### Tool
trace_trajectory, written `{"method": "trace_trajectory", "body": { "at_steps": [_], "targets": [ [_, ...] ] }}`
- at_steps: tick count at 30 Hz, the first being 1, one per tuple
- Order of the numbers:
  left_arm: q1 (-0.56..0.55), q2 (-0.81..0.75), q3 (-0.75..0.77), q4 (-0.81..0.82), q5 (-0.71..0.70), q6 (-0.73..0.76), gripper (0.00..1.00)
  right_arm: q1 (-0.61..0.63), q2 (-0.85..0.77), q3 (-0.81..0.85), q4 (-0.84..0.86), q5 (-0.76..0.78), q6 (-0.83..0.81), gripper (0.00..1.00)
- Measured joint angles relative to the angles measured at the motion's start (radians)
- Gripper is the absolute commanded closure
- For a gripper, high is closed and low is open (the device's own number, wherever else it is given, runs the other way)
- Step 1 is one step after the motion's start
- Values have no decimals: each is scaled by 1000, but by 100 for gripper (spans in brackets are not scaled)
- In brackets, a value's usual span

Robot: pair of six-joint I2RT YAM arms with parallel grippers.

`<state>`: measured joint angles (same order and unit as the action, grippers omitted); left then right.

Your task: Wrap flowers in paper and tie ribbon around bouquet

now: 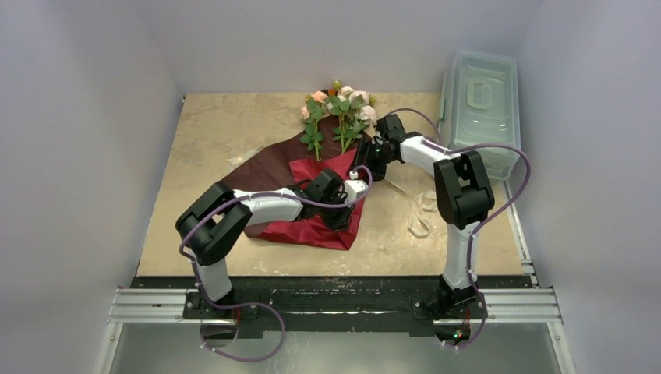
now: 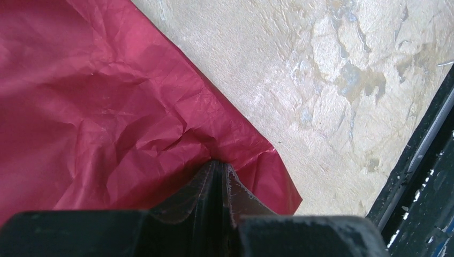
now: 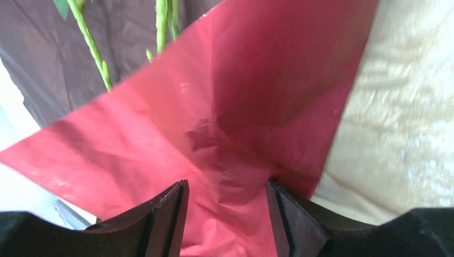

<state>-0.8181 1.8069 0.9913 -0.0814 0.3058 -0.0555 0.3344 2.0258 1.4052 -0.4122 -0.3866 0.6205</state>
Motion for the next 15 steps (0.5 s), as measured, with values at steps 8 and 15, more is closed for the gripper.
{"method": "trace_trajectory", "body": {
  "at_steps": [8, 15],
  "targets": [
    [6, 2, -4, 6, 25, 42, 95, -42, 90, 126, -7, 2, -13, 37],
    [13, -4, -32, 48, 51, 42, 95, -97, 189, 262, -22, 2, -39, 38]
  ]
}}
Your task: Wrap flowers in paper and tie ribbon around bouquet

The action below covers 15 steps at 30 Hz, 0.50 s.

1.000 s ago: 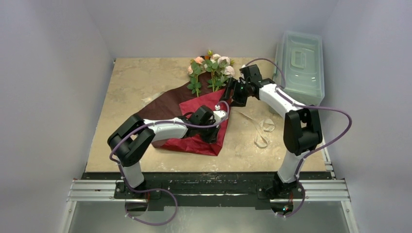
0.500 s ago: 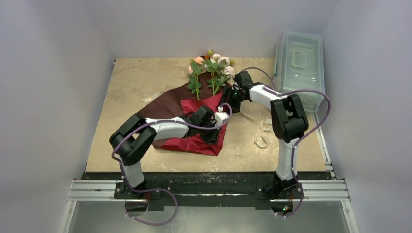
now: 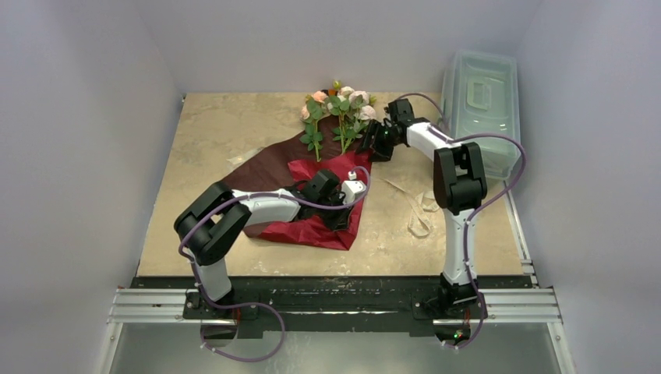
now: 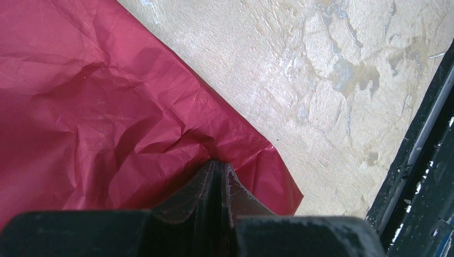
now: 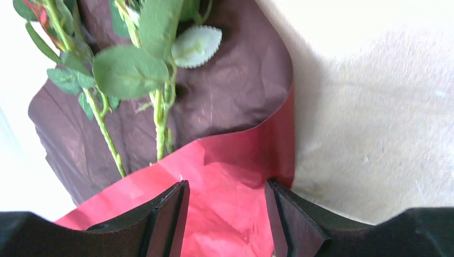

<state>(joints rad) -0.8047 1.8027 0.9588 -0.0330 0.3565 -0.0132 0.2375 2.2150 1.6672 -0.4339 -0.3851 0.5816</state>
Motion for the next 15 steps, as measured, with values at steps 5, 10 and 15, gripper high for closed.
{"method": "trace_trajectory", "body": {
  "at_steps": [5, 10, 15],
  "targets": [
    [6, 0, -2, 3, 10, -1, 95, -4, 53, 84, 0, 0, 2, 38],
    [11, 2, -2, 6, 22, -2, 95, -10, 145, 248, -37, 20, -3, 35],
    [13, 3, -2, 7, 26, -22, 95, -18, 206, 440, -123, 55, -35, 32]
  ]
}}
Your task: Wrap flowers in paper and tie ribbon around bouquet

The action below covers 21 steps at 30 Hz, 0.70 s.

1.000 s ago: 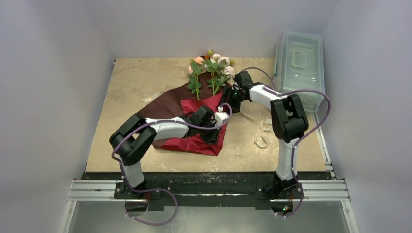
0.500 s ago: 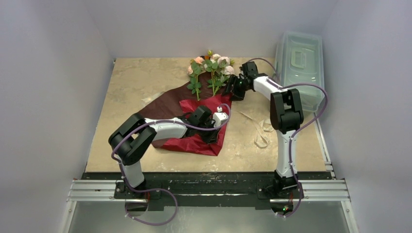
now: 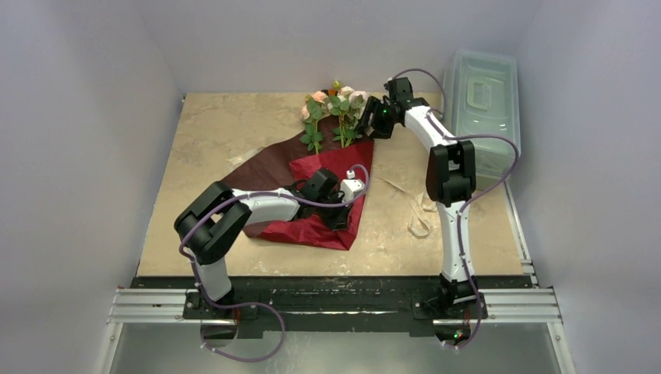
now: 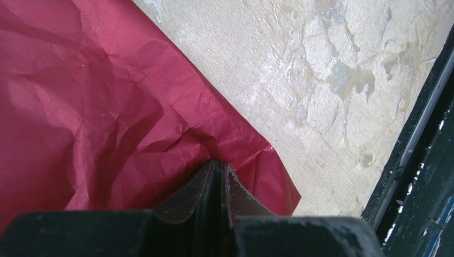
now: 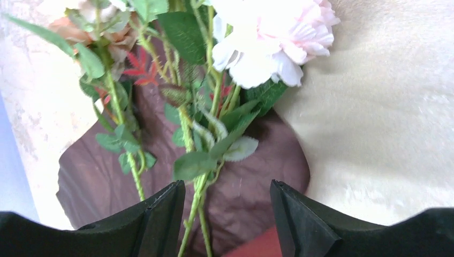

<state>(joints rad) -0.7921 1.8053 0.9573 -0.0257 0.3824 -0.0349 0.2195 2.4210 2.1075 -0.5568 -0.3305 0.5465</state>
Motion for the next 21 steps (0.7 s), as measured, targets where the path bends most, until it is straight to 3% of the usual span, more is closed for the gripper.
{"method": "trace_trajectory", "body": {
  "at_steps": [3, 8, 12, 16, 21],
  "targets": [
    [2, 0, 0, 1, 0, -7, 95, -4, -93, -78, -2, 4, -17, 30],
    [5, -1, -2, 2, 0, -11, 95, -6, -489, -602, 96, -7, -3, 29],
    [6, -1, -2, 2, 0, -16, 95, -1, -709, -969, 231, -64, 56, 30],
    [6, -1, -2, 2, 0, -16, 95, 19, -702, -1159, 330, -113, 91, 33],
    [6, -1, 0, -3, 0, -16, 95, 36, -632, -1170, 481, -189, 120, 39]
  ]
}}
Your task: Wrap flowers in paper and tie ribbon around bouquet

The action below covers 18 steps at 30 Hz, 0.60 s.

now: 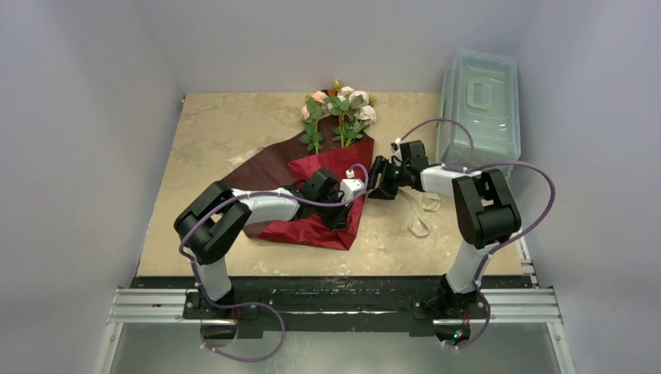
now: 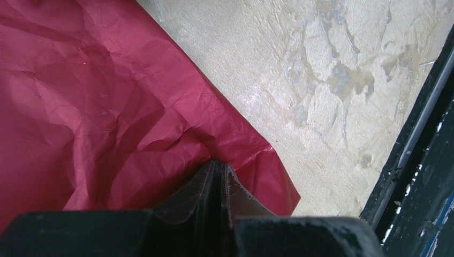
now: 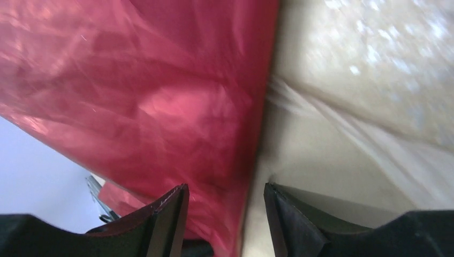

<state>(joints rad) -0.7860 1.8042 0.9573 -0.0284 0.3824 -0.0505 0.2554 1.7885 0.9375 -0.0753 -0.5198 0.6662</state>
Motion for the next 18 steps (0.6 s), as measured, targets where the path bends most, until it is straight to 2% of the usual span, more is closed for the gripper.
{"method": "trace_trajectory", "body": {
  "at_steps": [9, 15, 18],
  "targets": [
    [0, -2, 0, -2, 0, 1, 95, 50, 139, 27, 268, -148, 39, 49],
    [0, -4, 0, -8, -1, 1, 94, 80, 164, -21, 383, -180, 77, 77],
    [0, -11, 0, -24, -8, -1, 83, 81, 169, -26, 381, -174, 83, 90]
  ]
}}
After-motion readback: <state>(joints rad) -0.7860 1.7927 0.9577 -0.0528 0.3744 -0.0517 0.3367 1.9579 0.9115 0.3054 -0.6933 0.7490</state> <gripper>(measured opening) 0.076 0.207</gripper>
